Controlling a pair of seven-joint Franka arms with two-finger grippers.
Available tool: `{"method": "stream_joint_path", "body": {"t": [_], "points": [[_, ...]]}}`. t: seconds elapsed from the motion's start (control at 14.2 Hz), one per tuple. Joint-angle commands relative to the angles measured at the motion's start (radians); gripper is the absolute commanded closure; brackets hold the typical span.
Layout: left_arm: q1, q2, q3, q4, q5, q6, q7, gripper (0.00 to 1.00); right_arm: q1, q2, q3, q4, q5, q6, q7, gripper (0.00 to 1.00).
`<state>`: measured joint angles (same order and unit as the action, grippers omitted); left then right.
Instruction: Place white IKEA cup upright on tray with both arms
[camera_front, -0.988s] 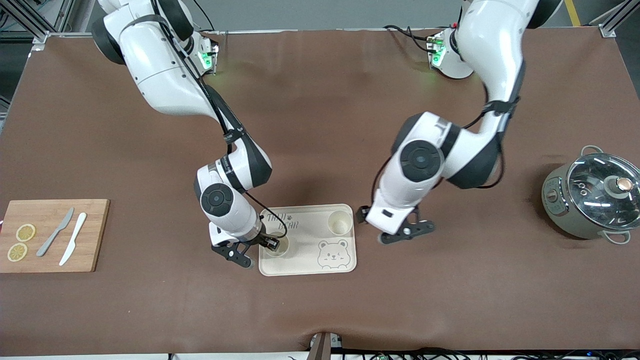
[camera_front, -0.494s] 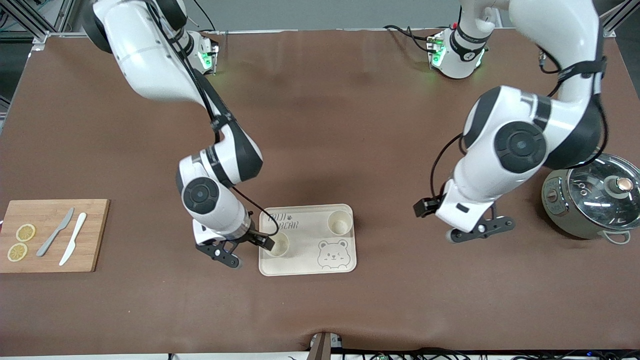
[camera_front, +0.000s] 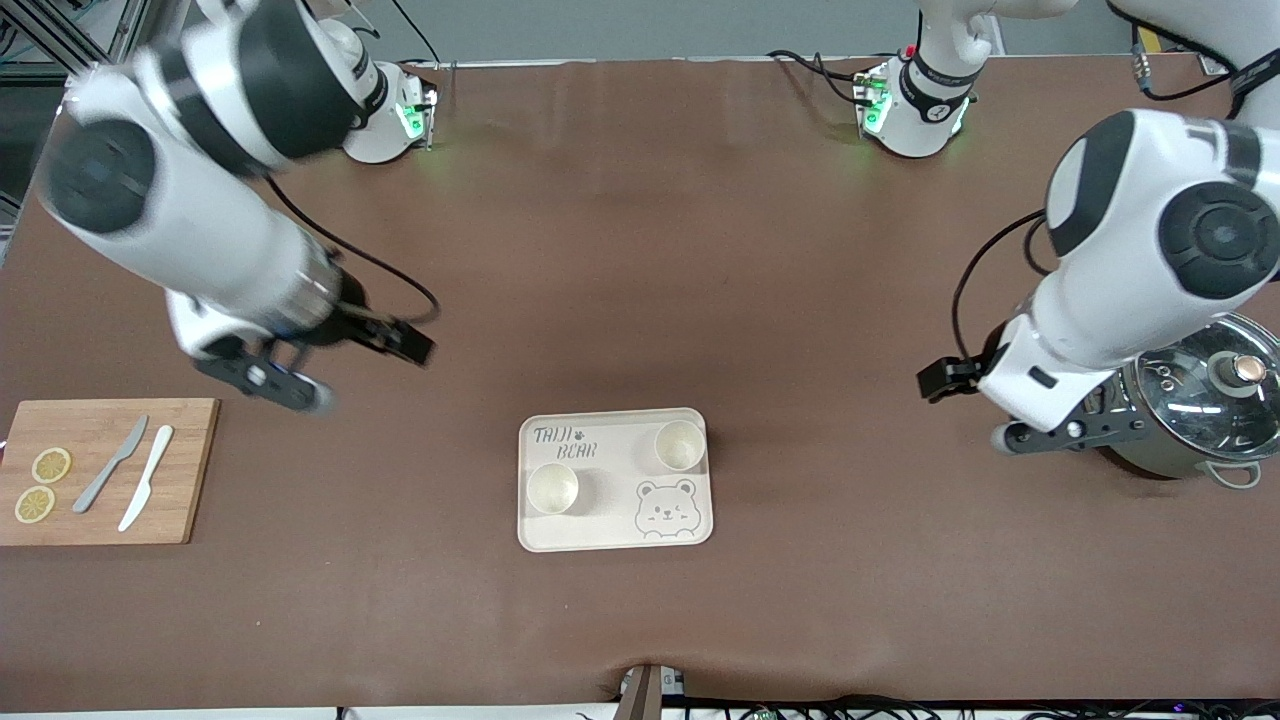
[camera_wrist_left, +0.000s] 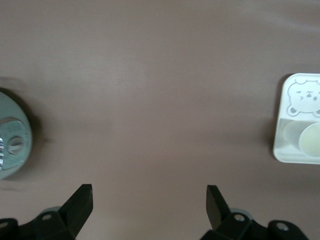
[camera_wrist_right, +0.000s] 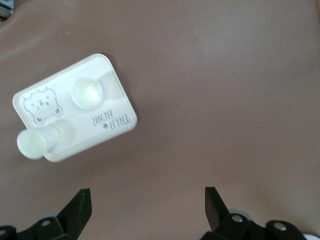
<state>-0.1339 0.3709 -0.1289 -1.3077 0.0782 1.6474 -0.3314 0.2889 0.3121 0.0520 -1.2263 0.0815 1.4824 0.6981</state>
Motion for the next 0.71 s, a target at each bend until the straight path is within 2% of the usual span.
{"method": "stream_joint_path", "body": {"t": [0.0, 0.28, 0.42, 0.64], "points": [[0.055, -0.093, -0.011, -0.097, 0.002, 0.002, 0.087, 0.00, -0.062, -0.215, 0.008, -0.229, 0.017, 0.004, -0.121, 0.00], [0.137, -0.159, -0.014, -0.162, -0.008, 0.002, 0.218, 0.00, -0.210, -0.437, 0.008, -0.401, -0.020, -0.008, -0.404, 0.00], [0.174, -0.199, -0.014, -0.189, -0.029, 0.002, 0.227, 0.00, -0.299, -0.475, 0.008, -0.418, -0.043, -0.016, -0.559, 0.00], [0.216, -0.250, -0.012, -0.219, -0.029, 0.002, 0.328, 0.00, -0.413, -0.466, 0.008, -0.417, -0.043, 0.015, -0.738, 0.00]]}}
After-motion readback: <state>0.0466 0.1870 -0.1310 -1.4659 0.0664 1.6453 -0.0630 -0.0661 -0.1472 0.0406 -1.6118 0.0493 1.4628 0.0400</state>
